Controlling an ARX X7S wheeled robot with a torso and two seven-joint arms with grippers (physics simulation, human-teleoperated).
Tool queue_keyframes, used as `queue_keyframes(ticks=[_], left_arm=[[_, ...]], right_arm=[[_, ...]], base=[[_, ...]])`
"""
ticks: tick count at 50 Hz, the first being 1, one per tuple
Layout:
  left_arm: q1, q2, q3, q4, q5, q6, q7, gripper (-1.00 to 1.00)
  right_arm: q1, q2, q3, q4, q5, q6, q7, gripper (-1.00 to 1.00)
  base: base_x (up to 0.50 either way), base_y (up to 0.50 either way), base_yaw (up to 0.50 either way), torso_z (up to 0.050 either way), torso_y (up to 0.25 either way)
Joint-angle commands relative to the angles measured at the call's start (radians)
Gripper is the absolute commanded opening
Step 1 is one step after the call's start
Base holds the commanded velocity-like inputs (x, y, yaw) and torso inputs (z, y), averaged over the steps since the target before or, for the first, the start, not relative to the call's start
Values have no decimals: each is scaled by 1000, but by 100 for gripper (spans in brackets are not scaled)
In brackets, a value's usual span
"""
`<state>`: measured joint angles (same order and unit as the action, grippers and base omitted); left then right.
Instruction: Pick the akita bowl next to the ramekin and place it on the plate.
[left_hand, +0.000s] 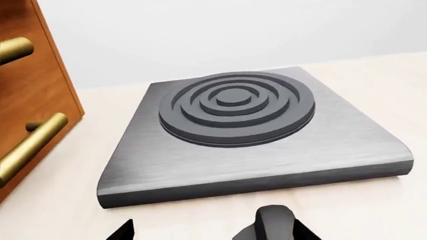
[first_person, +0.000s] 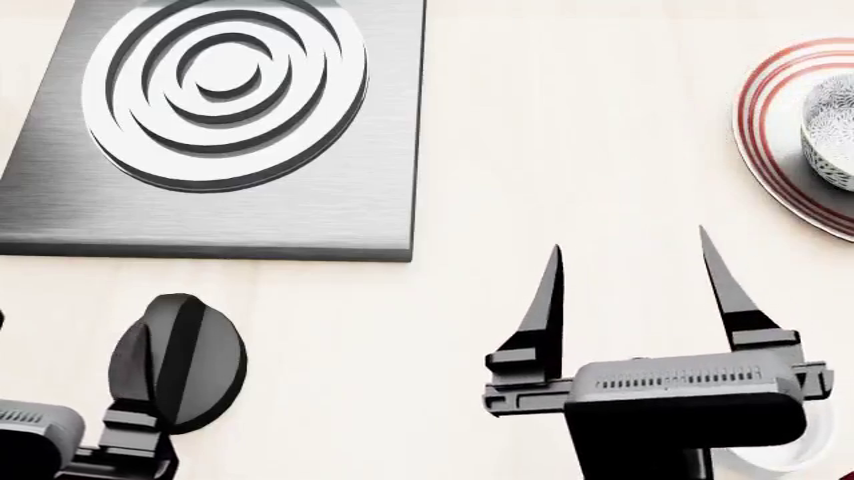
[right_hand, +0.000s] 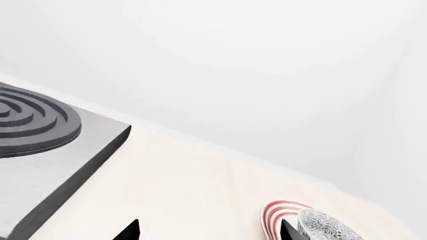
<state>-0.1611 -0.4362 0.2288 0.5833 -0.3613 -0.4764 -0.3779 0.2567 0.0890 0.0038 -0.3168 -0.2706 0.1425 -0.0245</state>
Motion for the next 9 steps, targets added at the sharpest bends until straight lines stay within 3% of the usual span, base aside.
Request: queue_keyframes(ticks=[1, 9], left_arm=[[-5, 2, 14, 7, -1, -13, -4, 100], [-7, 3, 20, 2, 1, -9, -4, 100]], right_arm=[[-52, 6, -27, 10, 11, -55, 37, 100], [-73, 17, -49, 1, 1, -70, 56, 100]], base=[[0, 0, 0, 0, 0], [0, 0, 0, 0, 0]])
